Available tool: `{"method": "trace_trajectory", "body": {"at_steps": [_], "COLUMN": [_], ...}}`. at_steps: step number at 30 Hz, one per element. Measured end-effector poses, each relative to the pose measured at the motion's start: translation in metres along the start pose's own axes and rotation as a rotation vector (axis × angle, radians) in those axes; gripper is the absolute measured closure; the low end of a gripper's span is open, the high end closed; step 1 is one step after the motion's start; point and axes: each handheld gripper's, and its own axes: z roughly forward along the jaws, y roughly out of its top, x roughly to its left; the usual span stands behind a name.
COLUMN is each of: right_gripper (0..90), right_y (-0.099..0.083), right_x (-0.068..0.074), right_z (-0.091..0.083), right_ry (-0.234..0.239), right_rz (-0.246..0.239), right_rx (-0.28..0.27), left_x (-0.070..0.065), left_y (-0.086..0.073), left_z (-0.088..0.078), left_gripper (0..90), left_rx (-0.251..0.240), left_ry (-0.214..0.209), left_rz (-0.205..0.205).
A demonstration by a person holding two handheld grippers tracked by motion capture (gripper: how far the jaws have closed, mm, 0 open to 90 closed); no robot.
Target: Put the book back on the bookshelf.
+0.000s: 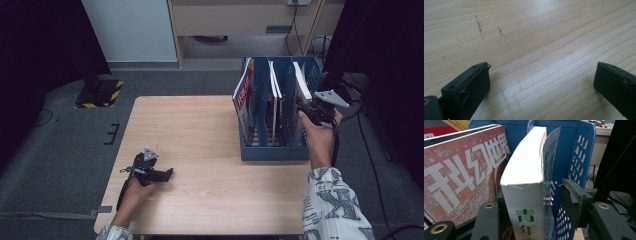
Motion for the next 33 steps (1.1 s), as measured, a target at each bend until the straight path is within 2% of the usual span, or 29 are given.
{"method": "trace_trajectory", "body": {"at_steps": [3,7,13,19,25,33], "right_gripper": [45.7,38.7,23.3,15.2,11.5,10.5], "right_y": [0.001,0.001,0.0,-0.001,-0.003,-0.008], "right_x": [0.0,0.0,0.0,0.0,-0.001,-0.006], "right_z": [-0.001,-0.003,-0.004,-0.008,-0.014,-0.024], "right_ry": [0.003,0.009,0.012,0.019,0.041,0.039], "right_rz": [0.001,0.005,0.047,0.06,0.066,0.078], "right_rx": [-0.005,-0.007,0.016,0.025,0.029,0.023], "left_x": [0.0,0.0,0.0,0.0,0.0,0.0], "left_y": [0.0,0.0,0.0,0.0,0.0,0.0], "left_z": [0.0,0.0,0.0,0.0,0.0,0.0], "left_gripper": [0.0,0.0,0.0,0.0,0.0,0.0], "left_rx": [0.0,0.0,0.0,0.0,0.0,0.0], "left_ry": [0.0,0.0,0.0,0.0,0.0,-0.001], "left_rz": [0.0,0.0,0.0,0.0,0.0,0.001]}}
